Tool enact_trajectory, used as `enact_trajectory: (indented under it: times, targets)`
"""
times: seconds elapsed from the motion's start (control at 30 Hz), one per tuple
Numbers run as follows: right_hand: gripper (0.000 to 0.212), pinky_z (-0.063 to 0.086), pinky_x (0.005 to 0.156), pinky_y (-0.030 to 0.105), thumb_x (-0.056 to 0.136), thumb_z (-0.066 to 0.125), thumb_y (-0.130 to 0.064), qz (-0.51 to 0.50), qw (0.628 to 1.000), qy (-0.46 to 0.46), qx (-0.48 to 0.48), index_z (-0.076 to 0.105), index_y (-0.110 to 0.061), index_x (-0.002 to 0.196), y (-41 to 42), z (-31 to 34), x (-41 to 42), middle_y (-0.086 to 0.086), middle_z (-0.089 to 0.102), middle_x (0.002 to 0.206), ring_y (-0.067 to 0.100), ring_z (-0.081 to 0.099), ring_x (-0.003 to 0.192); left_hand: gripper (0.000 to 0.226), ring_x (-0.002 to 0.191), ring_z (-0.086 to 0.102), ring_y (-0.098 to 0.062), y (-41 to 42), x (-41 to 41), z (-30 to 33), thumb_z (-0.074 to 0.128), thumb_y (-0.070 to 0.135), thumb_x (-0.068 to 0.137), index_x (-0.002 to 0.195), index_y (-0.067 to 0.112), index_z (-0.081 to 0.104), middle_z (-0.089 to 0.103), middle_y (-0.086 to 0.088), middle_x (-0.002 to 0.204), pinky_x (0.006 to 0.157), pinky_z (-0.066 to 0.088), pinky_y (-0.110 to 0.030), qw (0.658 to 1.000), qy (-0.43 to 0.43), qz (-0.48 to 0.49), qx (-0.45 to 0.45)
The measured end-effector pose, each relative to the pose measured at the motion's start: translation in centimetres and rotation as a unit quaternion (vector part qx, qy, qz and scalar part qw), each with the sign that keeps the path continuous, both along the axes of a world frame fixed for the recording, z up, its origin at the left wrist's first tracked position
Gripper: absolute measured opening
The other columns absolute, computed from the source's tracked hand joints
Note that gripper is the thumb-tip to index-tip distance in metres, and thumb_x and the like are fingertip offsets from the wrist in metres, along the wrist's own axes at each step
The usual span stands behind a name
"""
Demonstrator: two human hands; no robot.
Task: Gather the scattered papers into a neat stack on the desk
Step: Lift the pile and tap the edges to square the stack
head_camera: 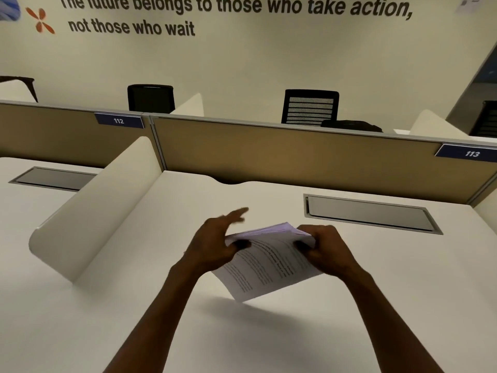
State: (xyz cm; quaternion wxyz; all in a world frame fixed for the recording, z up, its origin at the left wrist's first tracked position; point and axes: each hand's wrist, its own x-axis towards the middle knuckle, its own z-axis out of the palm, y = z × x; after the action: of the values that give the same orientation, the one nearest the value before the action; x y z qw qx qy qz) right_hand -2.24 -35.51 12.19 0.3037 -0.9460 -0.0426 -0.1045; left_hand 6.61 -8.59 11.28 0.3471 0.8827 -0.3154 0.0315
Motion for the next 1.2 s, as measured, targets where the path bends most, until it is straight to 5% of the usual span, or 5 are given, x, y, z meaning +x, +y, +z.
enact_trajectory:
  times: [0.13,0.23,0.33,0.57,1.2]
  targets:
    - [0.011,0.045,0.056,0.010,0.074,0.075,-0.033,0.033,0.999,0.003,0.037,0.066,-0.039,0.077,-1.2,4.1,-0.5,-0.017,0.070,0.070,-0.001,0.063,0.064,0.011,0.072,0.068,0.001,-0.8,0.1,-0.7,0.070,0.019,0.089,0.083,0.026,0.076,0.073,0.022,0.072,0.061,0.047,-0.010,0.993,0.046,0.035,-0.107]
    - [0.061,0.057,0.077,0.017,0.067,0.087,-0.043,0.005,0.979,0.009,0.202,0.062,-0.041,0.122,-4.6,4.2,-1.7,-0.011,0.076,0.102,0.007,0.072,0.093,0.016,0.069,0.069,0.002,0.3,0.0,-2.2,0.072,0.022,0.089,0.076,0.031,0.073,0.074,0.024,0.074,0.058,0.049,-0.008,0.965,0.123,0.081,-0.217]
    - [0.093,0.051,0.099,0.038,0.065,0.086,-0.017,0.034,0.920,0.072,0.383,0.041,-0.027,0.145,-3.7,0.4,-1.6,0.008,0.068,0.126,0.021,0.065,0.118,0.008,0.079,0.074,-0.013,0.5,-0.8,-3.4,0.071,0.029,0.086,0.090,0.024,0.077,0.079,0.005,0.091,0.064,0.057,-0.020,0.914,0.219,0.095,-0.329]
    - [0.039,0.063,0.079,0.041,0.068,0.087,-0.031,-0.068,0.877,0.059,0.473,0.076,-0.023,0.104,2.9,-6.9,-1.6,0.003,0.077,0.107,0.031,0.074,0.096,0.019,0.086,0.075,-0.022,-0.7,-2.5,-5.8,0.069,0.026,0.084,0.098,0.015,0.076,0.079,-0.007,0.101,0.069,0.059,-0.024,0.872,0.292,0.084,-0.383]
    - [0.036,0.061,0.074,0.028,0.073,0.082,-0.021,-0.110,0.882,0.088,0.449,0.075,-0.031,0.106,4.2,-13.5,-3.1,-0.004,0.076,0.106,0.016,0.072,0.096,0.031,0.092,0.073,-0.024,0.2,-4.4,-9.9,0.068,0.038,0.082,0.110,0.025,0.071,0.077,0.005,0.098,0.078,0.064,-0.038,0.898,0.318,0.122,-0.278]
